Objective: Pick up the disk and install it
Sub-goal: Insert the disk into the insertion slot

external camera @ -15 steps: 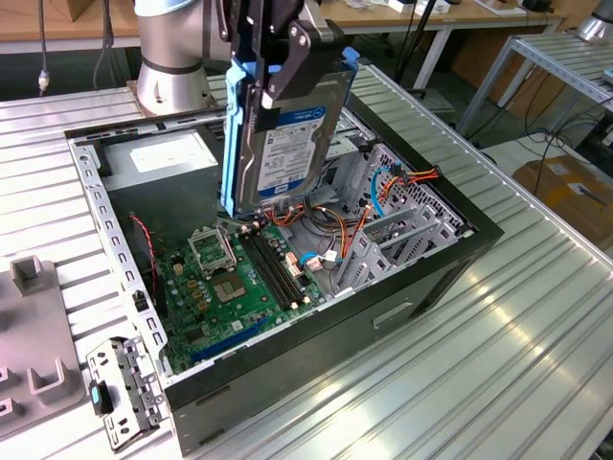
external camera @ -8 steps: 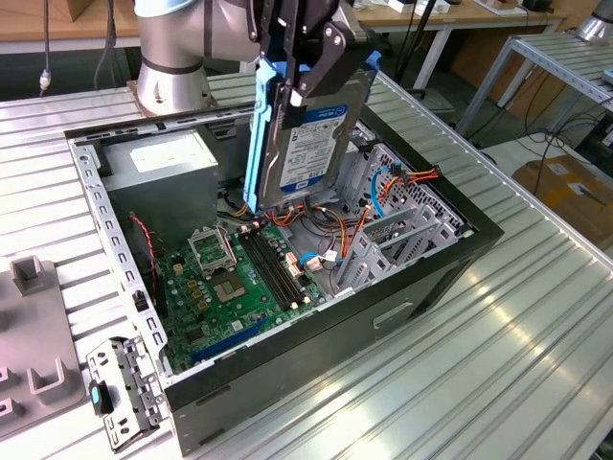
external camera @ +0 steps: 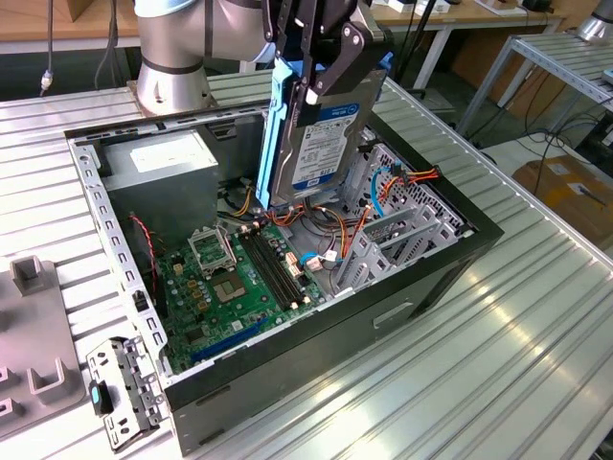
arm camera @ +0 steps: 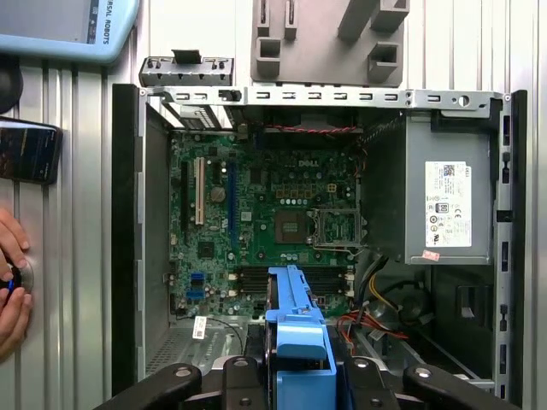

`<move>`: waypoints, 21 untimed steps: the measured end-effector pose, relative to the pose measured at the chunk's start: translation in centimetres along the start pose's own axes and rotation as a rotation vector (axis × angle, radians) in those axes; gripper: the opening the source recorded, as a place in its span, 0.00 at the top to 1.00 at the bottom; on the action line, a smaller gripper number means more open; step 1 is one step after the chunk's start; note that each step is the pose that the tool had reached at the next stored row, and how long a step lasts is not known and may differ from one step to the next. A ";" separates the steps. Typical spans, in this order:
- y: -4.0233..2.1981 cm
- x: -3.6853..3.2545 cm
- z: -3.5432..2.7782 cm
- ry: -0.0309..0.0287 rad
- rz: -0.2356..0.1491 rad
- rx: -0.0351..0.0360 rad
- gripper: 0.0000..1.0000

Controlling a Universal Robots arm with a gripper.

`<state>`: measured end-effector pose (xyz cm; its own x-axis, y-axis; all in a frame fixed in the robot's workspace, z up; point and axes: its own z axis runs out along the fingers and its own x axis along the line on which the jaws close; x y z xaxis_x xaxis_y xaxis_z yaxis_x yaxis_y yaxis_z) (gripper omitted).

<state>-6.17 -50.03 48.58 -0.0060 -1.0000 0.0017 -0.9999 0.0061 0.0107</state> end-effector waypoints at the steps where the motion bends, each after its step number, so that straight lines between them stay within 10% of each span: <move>1: 0.00 0.00 0.00 0.0001 0.000 0.0000 0.63; 21: -0.42 1.61 0.04 0.0004 0.000 0.0000 0.63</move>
<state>-5.76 -51.64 48.54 -0.0060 -1.0000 0.0021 -0.9999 0.0060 0.0106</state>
